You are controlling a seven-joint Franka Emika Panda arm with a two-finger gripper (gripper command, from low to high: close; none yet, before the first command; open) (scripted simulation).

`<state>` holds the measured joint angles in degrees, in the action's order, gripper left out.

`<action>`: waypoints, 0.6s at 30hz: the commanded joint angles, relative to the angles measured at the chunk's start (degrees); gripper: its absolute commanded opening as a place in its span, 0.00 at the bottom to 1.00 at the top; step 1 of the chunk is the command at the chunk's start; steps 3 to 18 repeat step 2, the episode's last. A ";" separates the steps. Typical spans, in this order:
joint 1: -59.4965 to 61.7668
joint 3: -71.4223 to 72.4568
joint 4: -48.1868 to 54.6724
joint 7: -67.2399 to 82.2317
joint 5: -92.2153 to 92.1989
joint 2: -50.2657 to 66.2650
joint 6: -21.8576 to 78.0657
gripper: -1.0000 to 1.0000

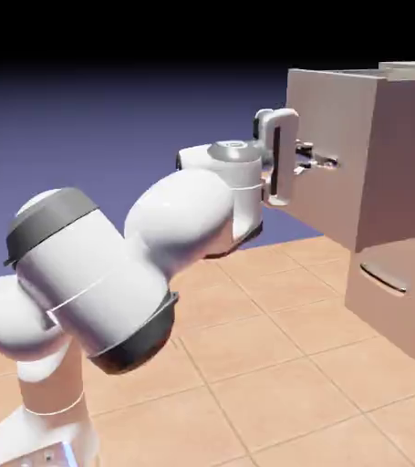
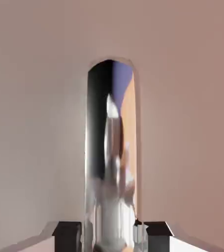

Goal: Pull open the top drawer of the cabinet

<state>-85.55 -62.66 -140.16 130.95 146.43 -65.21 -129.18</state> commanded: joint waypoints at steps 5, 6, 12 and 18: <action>3.71 3.10 -4.15 0.34 -1.77 -1.54 0.72 1.00; 3.71 3.10 -4.15 0.34 -1.77 -1.54 0.72 1.00; 3.71 3.10 -4.15 0.34 -1.77 -1.54 0.72 1.00; 3.71 3.10 -4.15 0.34 -1.77 -1.54 0.72 1.00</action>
